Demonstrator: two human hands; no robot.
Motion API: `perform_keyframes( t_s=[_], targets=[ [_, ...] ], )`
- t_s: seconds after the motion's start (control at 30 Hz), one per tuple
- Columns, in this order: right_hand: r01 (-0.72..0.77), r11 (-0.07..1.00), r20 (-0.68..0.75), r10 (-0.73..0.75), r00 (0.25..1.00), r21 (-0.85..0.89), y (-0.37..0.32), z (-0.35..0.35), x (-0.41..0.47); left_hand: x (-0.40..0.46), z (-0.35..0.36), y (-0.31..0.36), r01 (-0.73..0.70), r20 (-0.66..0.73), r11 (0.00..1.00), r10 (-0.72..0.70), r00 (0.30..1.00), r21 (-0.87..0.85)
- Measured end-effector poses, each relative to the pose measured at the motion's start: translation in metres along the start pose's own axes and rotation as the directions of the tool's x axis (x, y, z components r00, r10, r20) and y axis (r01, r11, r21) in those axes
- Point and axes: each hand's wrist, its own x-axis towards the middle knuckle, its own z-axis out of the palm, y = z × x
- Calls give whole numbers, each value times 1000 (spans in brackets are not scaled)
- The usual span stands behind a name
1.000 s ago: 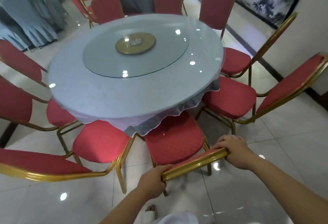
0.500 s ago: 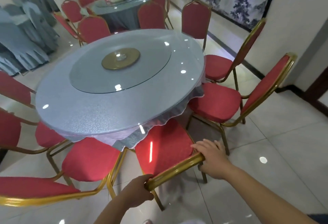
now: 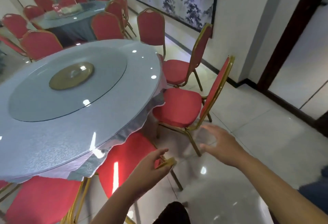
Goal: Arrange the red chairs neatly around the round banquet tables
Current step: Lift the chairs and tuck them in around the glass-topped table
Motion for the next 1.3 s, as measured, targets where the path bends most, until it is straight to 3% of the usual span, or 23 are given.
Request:
perform_keyframes(
  t_s=[0.27,0.4,0.53,0.67,0.83,1.0,1.13,1.23,1.3],
  targets=[
    [-136,988,7,136,991,75,67,-66,63,183,48,40,-82,226,969,28,974,232],
    [-219,976,80,219,972,-7,92,-116,118,268,75,93,-86,288,987,44,957,136],
    [-209,977,77,213,974,-51,109,-173,182,348,90,132,-51,334,998,34,942,41],
    [-161,980,68,169,983,-121,122,-210,247,410,98,151,-21,342,998,-2,940,63],
    [70,934,196,1,981,-351,139,-246,334,447,106,164,29,495,999,-46,867,42],
    [456,677,484,-165,859,-578,161,-273,444,464,113,139,198,501,980,-186,845,29],
    [655,576,669,-235,705,-489,165,-287,508,460,136,157,337,391,941,-316,864,17],
    [733,608,692,-387,609,-305,185,-290,525,449,171,183,471,170,875,-450,877,-110],
    [767,605,676,-474,564,-216,201,-291,532,443,190,196,533,34,811,-541,840,-242]
  ],
)
